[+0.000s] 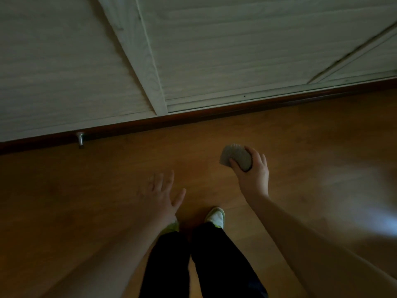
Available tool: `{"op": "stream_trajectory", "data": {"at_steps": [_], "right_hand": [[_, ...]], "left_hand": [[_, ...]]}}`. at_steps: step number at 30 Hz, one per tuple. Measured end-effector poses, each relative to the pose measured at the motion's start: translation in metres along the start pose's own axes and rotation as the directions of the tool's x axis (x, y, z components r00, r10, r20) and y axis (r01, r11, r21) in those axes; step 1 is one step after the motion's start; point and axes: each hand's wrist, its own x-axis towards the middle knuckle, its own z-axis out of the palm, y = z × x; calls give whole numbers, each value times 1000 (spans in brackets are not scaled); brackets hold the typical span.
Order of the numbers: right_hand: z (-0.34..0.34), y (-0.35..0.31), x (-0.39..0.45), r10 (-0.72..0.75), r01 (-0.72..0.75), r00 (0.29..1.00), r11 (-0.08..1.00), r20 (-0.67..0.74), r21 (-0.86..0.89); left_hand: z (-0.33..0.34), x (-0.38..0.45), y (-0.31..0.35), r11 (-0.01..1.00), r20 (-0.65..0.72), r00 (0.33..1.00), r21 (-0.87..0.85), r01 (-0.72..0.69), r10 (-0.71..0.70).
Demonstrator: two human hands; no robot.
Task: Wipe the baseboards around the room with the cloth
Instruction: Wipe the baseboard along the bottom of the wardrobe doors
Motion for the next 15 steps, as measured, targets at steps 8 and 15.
{"op": "stream_trajectory", "data": {"at_steps": [8,15], "right_hand": [[8,-10,2,54,-55,998,998,-32,-15],[-8,-15,15,37,-37,999,999,-11,-28]], "left_hand": [[4,5,-9,998,-46,997,27,-64,65],[7,9,-6,999,-67,997,8,-43,43]]}}
